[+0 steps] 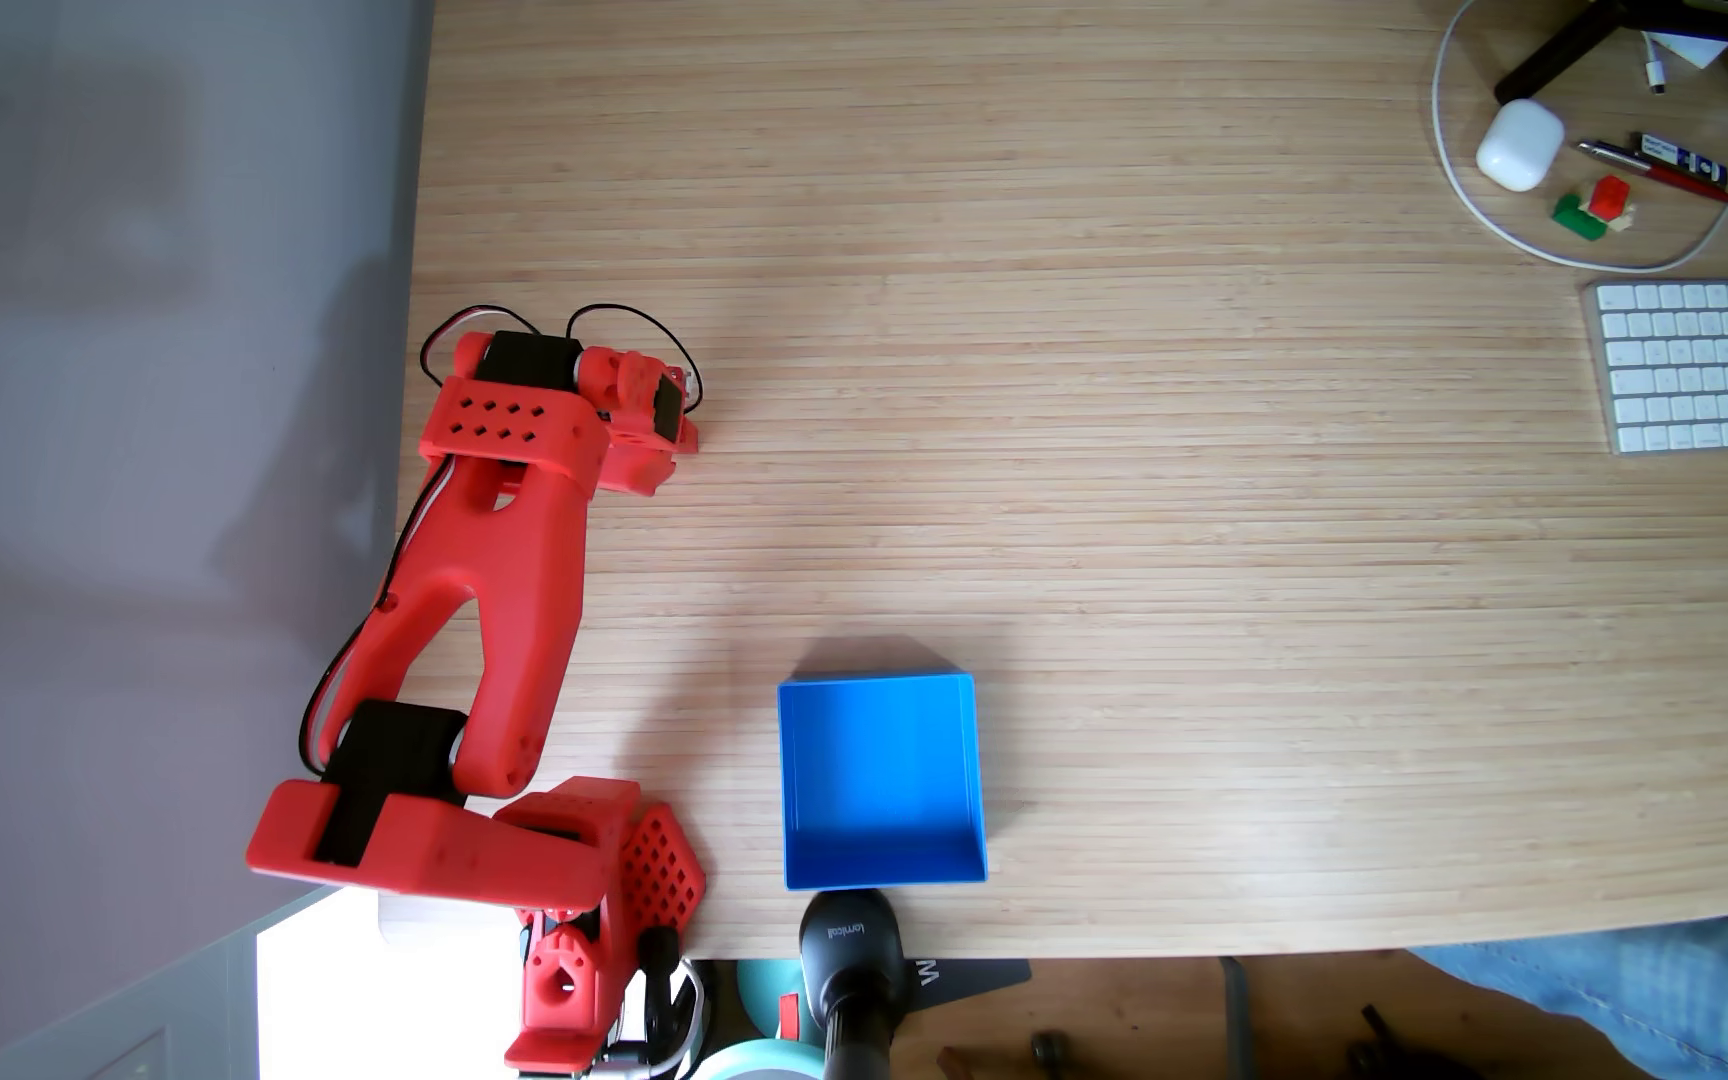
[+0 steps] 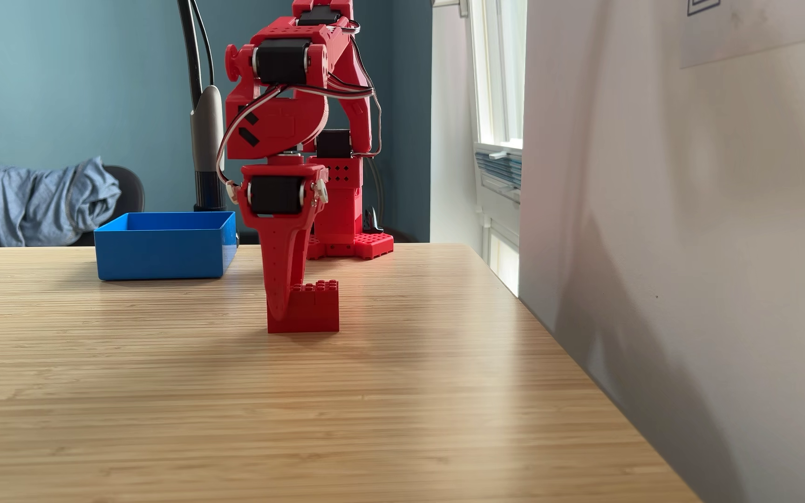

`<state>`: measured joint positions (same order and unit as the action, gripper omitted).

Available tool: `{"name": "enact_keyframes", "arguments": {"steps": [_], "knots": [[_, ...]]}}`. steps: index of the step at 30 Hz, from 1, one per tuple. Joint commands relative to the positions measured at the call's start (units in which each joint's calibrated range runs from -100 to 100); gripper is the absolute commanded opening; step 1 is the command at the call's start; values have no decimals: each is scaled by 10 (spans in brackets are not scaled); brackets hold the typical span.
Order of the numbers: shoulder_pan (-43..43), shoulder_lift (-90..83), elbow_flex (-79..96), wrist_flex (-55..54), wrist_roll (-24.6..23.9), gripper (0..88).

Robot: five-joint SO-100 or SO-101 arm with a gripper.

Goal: Put the red lego brick in blue bin

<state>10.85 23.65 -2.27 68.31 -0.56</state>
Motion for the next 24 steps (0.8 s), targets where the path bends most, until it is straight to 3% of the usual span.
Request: {"name": "enact_keyframes", "arguments": {"steps": [1,8,16,24], "knots": [[-6,-1,-40,1,-3,155],[-12,9,-51,-11,-24,119],[-17,10,-62,-19,-48,2],[-13,3,-63,-1,-49,1]]}}
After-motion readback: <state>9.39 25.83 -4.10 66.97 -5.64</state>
